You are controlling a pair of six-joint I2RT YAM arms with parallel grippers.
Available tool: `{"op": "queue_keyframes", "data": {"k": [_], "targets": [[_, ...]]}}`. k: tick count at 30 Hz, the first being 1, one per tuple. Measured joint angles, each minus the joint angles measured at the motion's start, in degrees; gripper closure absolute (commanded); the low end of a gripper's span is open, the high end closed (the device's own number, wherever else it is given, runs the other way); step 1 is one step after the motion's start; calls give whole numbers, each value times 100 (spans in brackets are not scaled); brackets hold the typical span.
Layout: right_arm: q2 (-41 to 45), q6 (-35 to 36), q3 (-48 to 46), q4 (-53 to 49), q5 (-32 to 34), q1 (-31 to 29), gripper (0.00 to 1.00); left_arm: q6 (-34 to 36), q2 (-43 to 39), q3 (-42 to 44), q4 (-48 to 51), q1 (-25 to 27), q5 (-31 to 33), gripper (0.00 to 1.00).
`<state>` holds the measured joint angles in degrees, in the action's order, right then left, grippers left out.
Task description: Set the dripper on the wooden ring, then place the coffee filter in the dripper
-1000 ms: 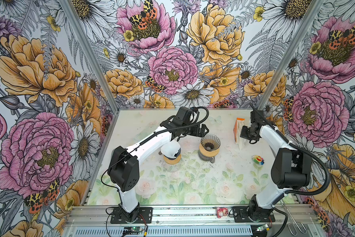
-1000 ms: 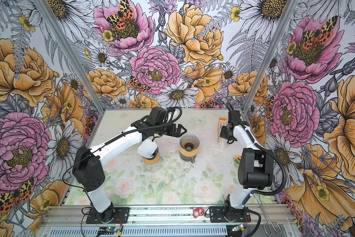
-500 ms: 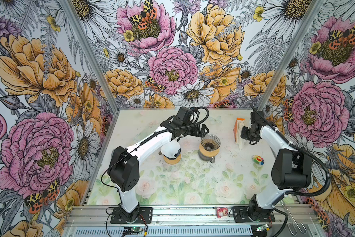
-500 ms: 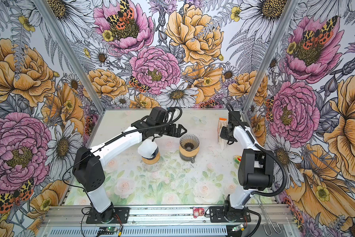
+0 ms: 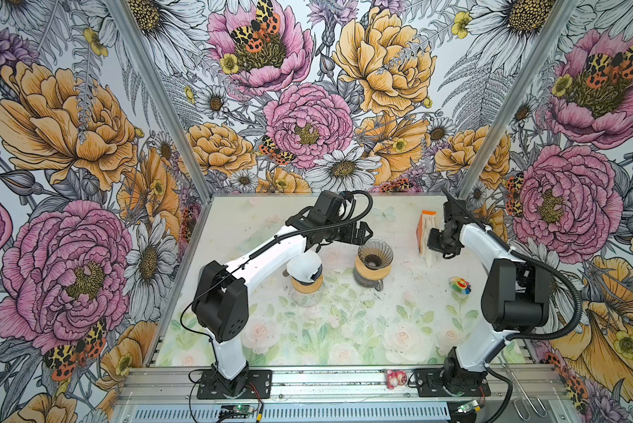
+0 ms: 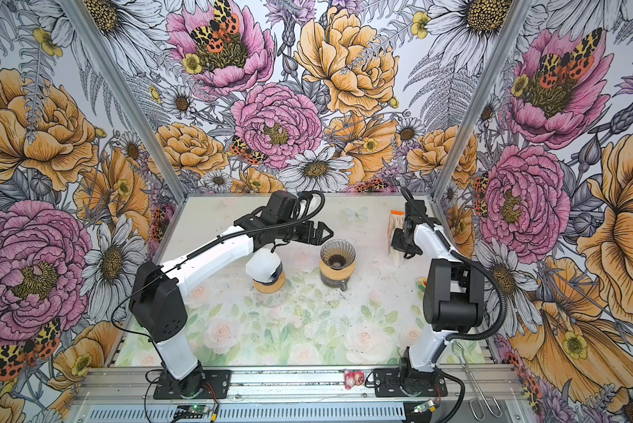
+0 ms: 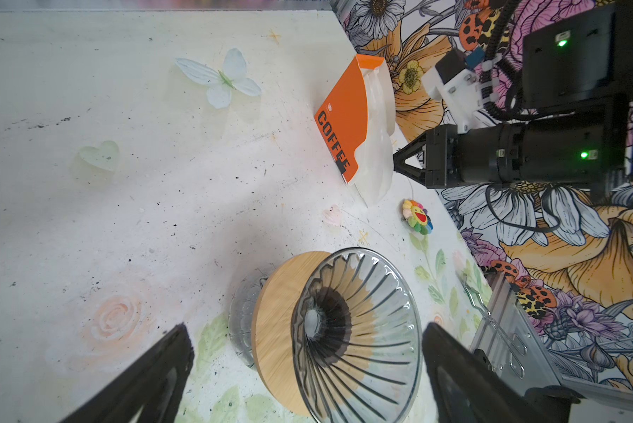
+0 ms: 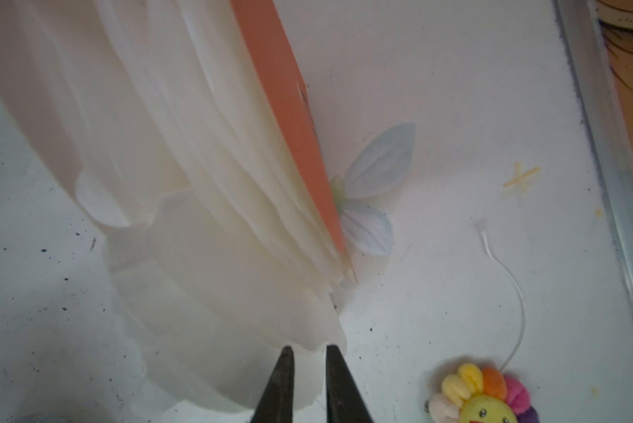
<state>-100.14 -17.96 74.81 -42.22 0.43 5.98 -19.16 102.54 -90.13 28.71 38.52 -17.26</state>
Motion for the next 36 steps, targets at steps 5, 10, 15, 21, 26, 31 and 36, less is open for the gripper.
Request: {"op": "queue_keyframes", "data": {"k": [5, 10, 15, 21, 26, 31, 36], "targets": [[-214, 0, 302, 22, 4, 11, 81, 0, 2, 0, 2, 0, 0, 1], [-455, -9, 505, 52, 2, 11, 88, 0, 22, -52, 37, 0, 0, 1], [-461, -20, 551, 52, 4, 11, 96, 0, 35, -96, 46, 11, 0, 1], [-431, -15, 551, 50, 114, 11, 100, 0, 35, -96, 50, 15, 0, 1], [-214, -13, 551, 50, 199, 11, 100, 2, 35, -96, 52, 15, 0, 1], [-39, 7, 551, 55, 269, 11, 95, 2, 35, -96, 55, 15, 0, 1], [-39, 4, 551, 52, 282, 11, 93, 2, 35, -96, 63, 15, -4, 1]]}}
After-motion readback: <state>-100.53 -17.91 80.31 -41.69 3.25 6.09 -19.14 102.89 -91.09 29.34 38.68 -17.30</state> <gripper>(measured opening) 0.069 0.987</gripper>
